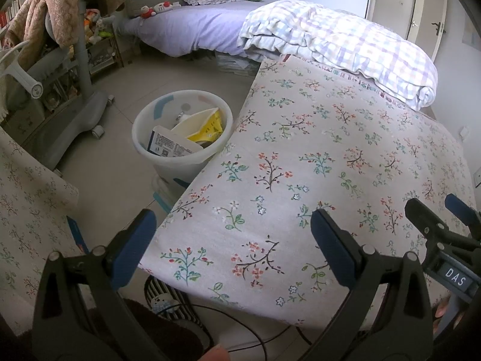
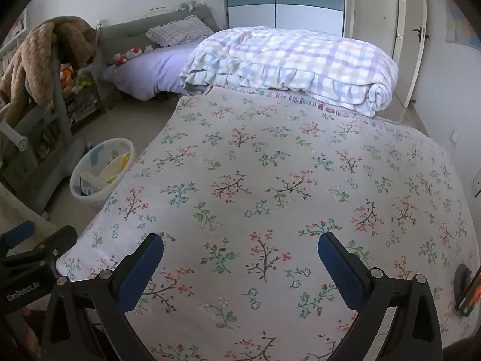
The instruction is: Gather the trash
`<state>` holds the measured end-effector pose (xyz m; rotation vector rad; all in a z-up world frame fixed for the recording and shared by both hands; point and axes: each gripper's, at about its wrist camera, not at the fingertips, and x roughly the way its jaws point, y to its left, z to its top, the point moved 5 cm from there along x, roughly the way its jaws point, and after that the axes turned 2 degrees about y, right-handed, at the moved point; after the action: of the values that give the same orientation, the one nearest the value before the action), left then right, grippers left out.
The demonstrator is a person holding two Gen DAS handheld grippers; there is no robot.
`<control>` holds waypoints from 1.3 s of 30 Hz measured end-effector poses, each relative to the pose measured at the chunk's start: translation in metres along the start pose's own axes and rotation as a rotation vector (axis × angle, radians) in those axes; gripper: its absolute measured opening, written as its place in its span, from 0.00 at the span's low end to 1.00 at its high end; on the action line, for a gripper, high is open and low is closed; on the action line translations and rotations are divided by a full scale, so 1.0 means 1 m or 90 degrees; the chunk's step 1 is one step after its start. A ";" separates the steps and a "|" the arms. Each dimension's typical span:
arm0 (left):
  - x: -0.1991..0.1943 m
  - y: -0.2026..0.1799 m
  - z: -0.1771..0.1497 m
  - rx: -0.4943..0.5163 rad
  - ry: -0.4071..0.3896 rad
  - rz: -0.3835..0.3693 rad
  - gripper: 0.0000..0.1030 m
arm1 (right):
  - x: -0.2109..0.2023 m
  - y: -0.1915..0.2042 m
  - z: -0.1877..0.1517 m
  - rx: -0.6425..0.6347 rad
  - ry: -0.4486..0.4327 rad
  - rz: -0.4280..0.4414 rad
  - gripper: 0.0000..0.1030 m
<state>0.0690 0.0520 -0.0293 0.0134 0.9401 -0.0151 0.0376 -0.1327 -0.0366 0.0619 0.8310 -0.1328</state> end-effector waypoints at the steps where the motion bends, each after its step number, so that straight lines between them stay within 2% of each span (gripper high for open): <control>1: 0.000 0.000 0.000 0.000 0.000 0.000 0.99 | 0.000 0.000 0.000 0.001 0.000 0.000 1.00; 39: -0.003 -0.001 0.002 0.000 -0.002 0.000 0.99 | 0.001 0.001 -0.002 0.003 -0.001 0.000 1.00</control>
<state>0.0685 0.0506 -0.0258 0.0127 0.9364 -0.0147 0.0371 -0.1316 -0.0381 0.0659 0.8285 -0.1347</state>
